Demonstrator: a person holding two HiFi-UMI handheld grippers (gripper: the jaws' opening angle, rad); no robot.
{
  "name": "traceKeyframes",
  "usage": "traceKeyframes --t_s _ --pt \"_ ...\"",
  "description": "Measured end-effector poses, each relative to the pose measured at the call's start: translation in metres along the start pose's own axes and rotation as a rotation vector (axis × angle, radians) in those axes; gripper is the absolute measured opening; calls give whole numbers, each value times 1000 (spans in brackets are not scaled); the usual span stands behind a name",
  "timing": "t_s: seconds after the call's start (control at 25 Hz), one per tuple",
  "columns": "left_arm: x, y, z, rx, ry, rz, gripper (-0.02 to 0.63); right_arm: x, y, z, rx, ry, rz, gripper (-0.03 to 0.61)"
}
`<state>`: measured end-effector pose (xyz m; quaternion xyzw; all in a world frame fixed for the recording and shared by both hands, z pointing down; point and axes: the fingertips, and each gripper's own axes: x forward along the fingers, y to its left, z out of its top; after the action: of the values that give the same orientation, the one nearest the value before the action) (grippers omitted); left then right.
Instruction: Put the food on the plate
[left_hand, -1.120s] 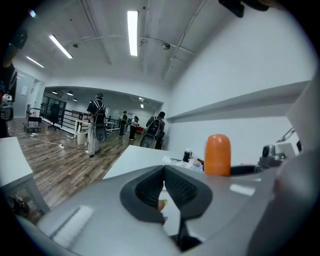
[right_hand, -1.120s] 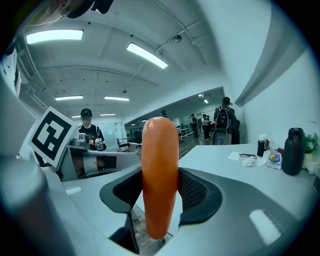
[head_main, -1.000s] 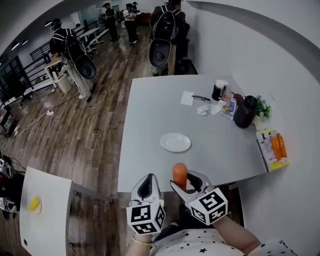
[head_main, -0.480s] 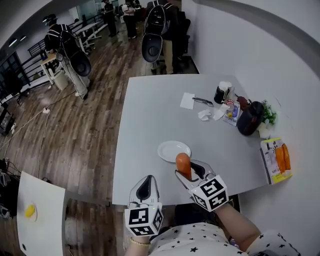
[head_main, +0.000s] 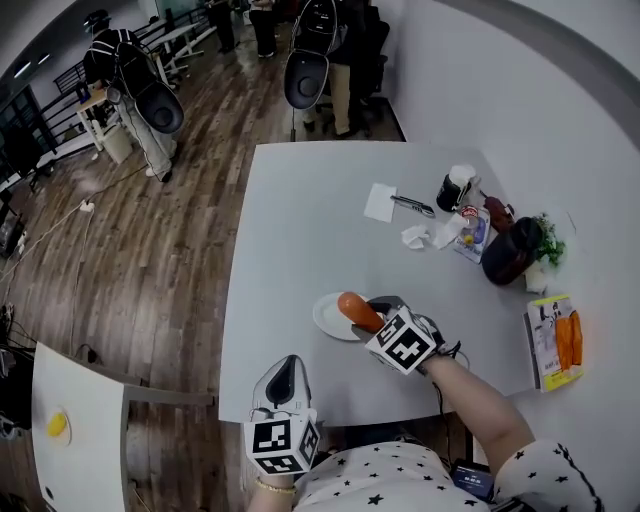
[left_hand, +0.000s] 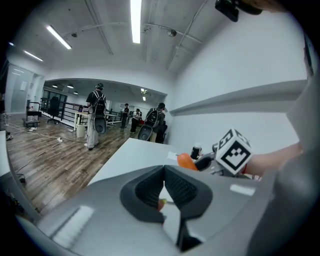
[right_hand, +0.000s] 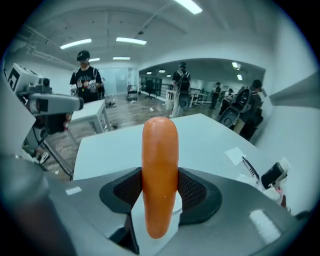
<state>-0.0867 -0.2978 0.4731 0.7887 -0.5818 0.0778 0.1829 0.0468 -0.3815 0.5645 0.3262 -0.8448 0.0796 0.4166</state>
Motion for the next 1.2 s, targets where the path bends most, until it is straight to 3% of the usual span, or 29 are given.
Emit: traceKeyframes --t_s 0.16,0.32,0.68,0.96,1.08,1.2 --pt "2 6 -3 -7 25 36 8 43 -4 -15 -157 207 73 213" --pt "-1 16 -5 -16 41 74 6 79 -3 -22 -267 337 110 213" --pt "-7 32 -8 -24 56 131 8 123 2 -33 -354 490 193 214" --pt "-7 31 -6 -12 53 120 8 125 2 -29 -371 439 191 219" --pt "-8 28 -5 -6 50 109 8 117 0 -22 -320 320 147 273" --pt "-9 26 0 -2 38 97 8 89 4 -2 -157 119 131 299"
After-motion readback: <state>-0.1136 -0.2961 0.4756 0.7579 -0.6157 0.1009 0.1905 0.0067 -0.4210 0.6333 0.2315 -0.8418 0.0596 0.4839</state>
